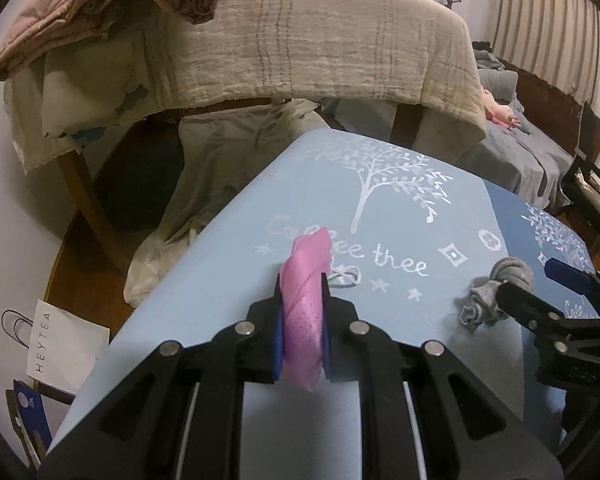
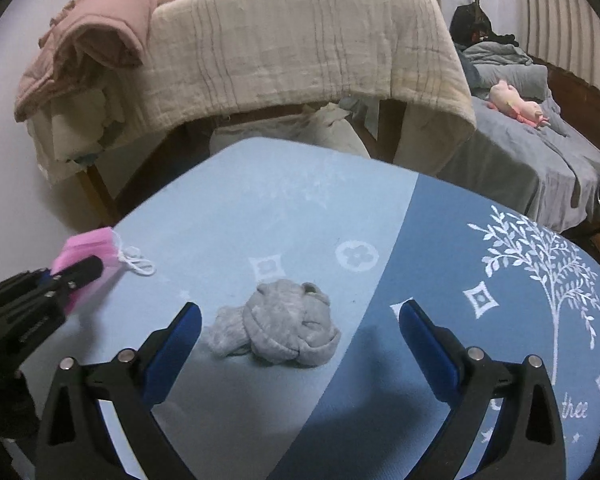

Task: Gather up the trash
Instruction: 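Grasp the grey cloth ball with the right tool while the left tool holds the pink mask, then carry the pink mask and grey cloth over the bin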

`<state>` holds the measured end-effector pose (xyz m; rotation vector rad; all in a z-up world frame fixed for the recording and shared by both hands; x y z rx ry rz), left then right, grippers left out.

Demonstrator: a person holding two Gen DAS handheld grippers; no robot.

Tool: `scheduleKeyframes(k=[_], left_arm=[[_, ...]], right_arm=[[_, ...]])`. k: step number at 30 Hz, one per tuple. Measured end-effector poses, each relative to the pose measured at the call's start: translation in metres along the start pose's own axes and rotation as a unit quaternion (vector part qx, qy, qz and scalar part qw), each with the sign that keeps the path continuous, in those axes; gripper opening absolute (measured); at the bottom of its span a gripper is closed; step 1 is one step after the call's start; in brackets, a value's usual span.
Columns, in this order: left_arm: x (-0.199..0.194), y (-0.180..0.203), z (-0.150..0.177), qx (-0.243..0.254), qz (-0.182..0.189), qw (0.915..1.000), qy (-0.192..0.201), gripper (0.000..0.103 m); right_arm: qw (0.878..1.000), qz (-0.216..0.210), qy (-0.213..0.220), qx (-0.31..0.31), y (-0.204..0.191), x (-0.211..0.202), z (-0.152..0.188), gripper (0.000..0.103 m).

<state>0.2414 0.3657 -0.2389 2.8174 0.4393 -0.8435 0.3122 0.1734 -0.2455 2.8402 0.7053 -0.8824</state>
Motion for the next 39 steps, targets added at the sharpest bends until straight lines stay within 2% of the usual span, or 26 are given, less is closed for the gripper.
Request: scheduleKeyframes(k=[3,6,9,11,15,23,27,39], left_arm=[[0.0,-0.001,0.001,-0.001,0.0,1.0,-0.001,0.013],[-0.001,-0.003,0.002,-0.003,-0.001,1.0,-0.001,0.013],[-0.001,-0.003,0.002,-0.002,-0.001,1.0,-0.002,0.013],[-0.001,-0.003,0.002,0.0,0.0,1.0,-0.002,0.013],[-0.005,-0.003,0.003,0.002,0.0,1.0,-0.002,0.013],[-0.016,0.003,0.005,0.005,0.002,1.0,0.003,0.013],[-0.027,0.012,0.001,0.008,0.008,0.9999,0.011,0.013],[-0.08,0.065,-0.008,0.026,0.035,0.9981,0.043,0.013]], right_arm=[[1.0,0.0,-0.015,0.006,0.001,0.009,0.005,0.097],[1.0,0.0,-0.03,0.001,-0.001,0.014,0.012,0.092],[0.999,-0.011,-0.04,-0.001,-0.005,0.017,0.017,0.081],[0.999,-0.026,-0.042,-0.002,-0.01,0.016,0.017,0.064],[0.998,-0.046,-0.047,-0.014,-0.02,0.012,0.016,0.05],[0.998,-0.044,-0.022,-0.024,-0.021,-0.011,0.006,0.048],[0.999,-0.042,-0.009,-0.009,-0.013,-0.027,0.001,0.048],[0.999,-0.04,0.035,0.008,0.016,-0.101,-0.013,0.048]])
Point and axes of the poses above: each gripper's, at about its wrist camera, not at the fingertips, and x roughly the way its jaws point, y to its right, z to its underside, the point moved 10 cm from there along x, roughly the way its jaws point, and after that the axes turned 10 degrees about y, right-handed, at the moved point
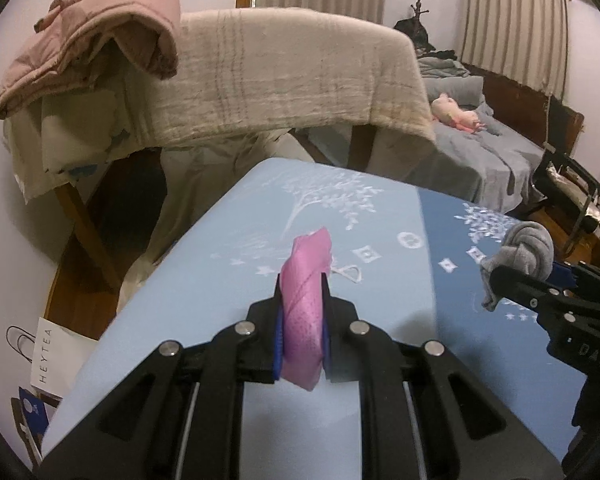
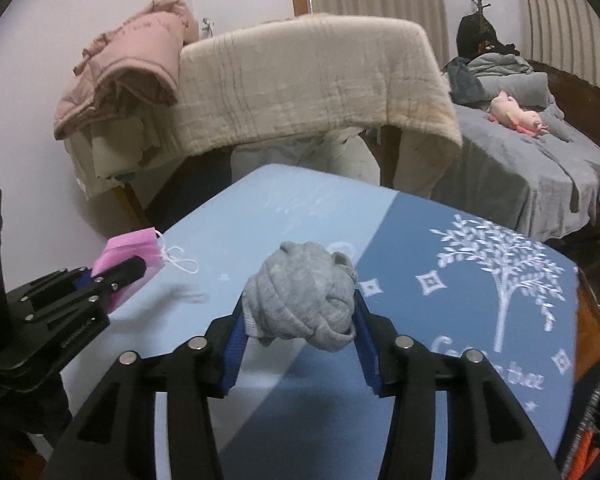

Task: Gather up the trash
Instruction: 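Carry the pink mask and grey cloth over the bin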

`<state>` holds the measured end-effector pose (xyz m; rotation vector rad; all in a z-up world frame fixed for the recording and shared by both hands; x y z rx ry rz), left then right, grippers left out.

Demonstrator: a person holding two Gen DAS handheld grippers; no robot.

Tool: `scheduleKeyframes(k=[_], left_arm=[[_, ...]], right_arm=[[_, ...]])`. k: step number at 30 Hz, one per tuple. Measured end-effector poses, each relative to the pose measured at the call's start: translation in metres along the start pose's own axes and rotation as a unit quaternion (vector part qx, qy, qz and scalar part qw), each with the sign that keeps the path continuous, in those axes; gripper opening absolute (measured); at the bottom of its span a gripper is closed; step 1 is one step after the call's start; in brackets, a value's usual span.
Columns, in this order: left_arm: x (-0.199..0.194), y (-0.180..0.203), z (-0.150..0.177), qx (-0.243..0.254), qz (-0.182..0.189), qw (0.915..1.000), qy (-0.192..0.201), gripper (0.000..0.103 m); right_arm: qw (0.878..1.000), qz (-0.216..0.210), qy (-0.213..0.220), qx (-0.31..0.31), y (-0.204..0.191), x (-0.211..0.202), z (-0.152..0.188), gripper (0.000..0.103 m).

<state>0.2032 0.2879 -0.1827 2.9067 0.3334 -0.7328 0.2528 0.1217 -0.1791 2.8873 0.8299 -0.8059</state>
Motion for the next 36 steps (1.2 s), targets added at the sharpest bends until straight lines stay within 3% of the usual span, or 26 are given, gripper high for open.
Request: scheduleKeyframes(k=[17,36], left_arm=[[-0.066,0.108,-0.005,0.017,0.062,0.9977,0.02,0.013],[-0.131,0.222,-0.012,0.079,0.144,0.9856,0.041,0.013]], right_arm=[[0.998,0.046,0.046,0.006,0.073,-0.126,0.001,0.049],[0.99,0.108,0.083,0.04,0.138,-0.226,0.01,0.05]])
Point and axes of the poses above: each gripper's, at about its wrist camera, not at the fingertips, and x roughly the way its jaws point, y to its right, z to its underside, the point moved 10 cm from there along x, roughly the way its jaws point, and after that the axes turned 10 degrees about y, right-handed, at the moved point
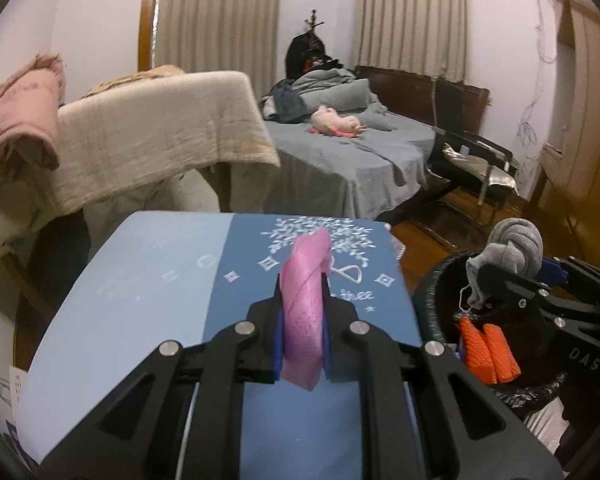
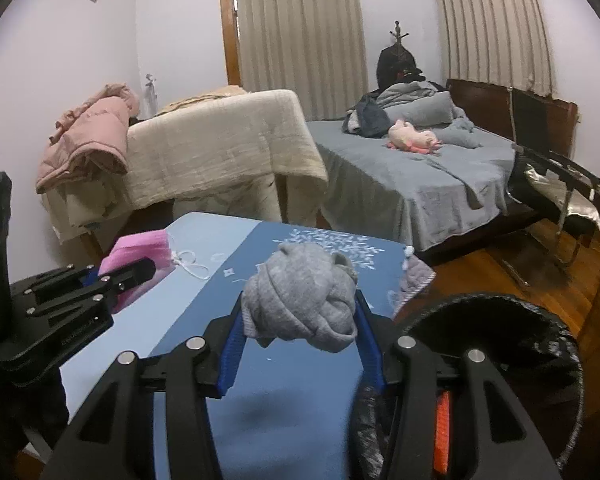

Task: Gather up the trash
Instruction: 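Carry the pink mask and grey cloth over the bin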

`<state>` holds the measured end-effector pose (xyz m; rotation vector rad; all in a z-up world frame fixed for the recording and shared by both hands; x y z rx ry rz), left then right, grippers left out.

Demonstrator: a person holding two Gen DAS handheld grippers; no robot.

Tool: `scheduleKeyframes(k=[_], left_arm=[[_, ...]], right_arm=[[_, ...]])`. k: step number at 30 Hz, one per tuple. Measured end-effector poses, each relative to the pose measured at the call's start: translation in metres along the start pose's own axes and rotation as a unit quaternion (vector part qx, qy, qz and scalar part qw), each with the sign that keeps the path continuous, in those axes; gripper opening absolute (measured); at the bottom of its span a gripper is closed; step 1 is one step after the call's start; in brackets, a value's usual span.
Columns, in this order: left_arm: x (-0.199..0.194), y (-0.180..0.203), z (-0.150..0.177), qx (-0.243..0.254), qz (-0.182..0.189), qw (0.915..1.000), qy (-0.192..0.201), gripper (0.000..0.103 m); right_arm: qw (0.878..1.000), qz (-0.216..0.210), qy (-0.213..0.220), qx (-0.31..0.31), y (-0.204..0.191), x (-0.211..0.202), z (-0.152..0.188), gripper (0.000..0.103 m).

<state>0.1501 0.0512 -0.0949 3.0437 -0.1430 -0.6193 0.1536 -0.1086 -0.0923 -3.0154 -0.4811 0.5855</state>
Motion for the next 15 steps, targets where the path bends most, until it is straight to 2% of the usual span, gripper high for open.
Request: scheduleKeyframes(k=[15], left_arm=[[-0.018,0.083,-0.004,0.034,0.062,0.9974,0.012,0.013]], right_arm=[[0.997,0.069,0.019,0.021,0.07,-0.058,0.007,0.05]])
Point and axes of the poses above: each gripper's, at about its wrist camera, not at the fingertips, and x roughly the way its jaws point, y to its right, z to its underside, the point moved 10 cm from there along x, roughly the way its jaws point, and after that the axes turned 10 degrees about y, right-handed, at the moved point
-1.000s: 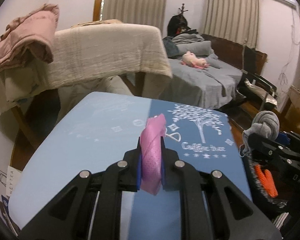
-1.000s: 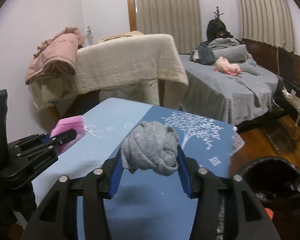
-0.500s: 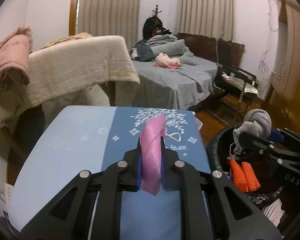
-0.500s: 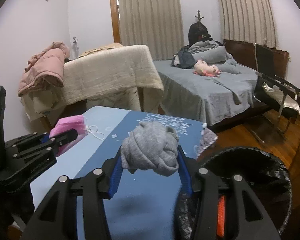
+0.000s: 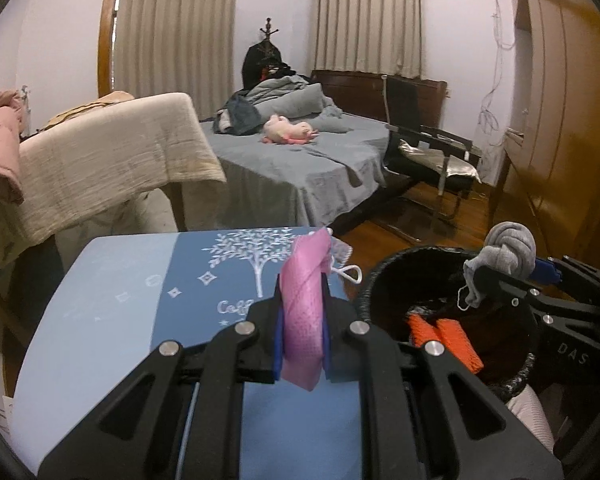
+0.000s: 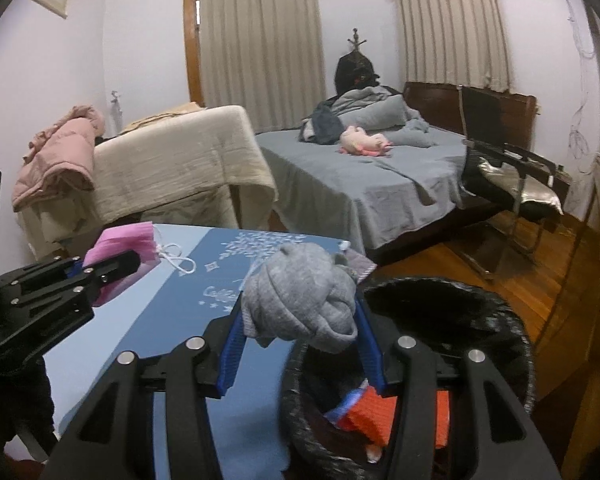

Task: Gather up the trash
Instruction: 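Carry the pink mask and grey cloth over the bin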

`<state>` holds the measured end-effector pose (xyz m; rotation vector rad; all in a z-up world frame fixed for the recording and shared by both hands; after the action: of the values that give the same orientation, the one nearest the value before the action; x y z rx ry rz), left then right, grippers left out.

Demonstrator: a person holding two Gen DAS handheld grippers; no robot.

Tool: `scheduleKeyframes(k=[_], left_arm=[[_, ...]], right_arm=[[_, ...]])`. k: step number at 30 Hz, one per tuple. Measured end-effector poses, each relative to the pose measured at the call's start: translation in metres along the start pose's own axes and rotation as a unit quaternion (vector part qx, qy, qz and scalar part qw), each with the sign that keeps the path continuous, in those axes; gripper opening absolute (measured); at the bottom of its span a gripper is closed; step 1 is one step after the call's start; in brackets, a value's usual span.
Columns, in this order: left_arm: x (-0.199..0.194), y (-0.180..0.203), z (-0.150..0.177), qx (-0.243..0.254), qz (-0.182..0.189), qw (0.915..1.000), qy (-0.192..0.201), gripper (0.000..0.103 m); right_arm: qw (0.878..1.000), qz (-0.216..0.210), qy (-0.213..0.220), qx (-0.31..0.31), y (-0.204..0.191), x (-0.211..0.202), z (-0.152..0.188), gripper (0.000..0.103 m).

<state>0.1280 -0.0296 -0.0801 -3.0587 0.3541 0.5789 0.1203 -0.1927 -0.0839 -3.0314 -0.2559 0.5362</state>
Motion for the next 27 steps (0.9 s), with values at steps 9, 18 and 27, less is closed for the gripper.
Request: scheduleKeyframes(k=[9,18,27], left_arm=[[-0.001,0.033,-0.001,0.003,0.023,0.9997,0.005,0.013],[0.006,0.06,-0.003,0.012,0.046,0.9988,0.005,0.014],[0.018,0.087,-0.005,0.024,0.068,0.9974,0.005,0.014]], right_arm=[[0.999,0.032,0.003,0.015,0.032,-0.018,0.007,0.05],[0.998,0.059,0.005,0.029,0.059,-0.03,0.01,0.051],[0.996,0.085,0.006,0.039,0.084,-0.038,0.01,0.052]])
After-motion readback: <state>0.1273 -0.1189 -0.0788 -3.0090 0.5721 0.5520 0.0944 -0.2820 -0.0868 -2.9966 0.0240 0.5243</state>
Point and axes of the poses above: each gripper's, at about its wrist camera, not at the fingertips, and x roughly the way its jaws point, y to its right, z to its underside, the point moved 10 cm from there along x, roughly the way its jaws point, and after that the axes turned 10 degrees about y, right-handed, at the moved point
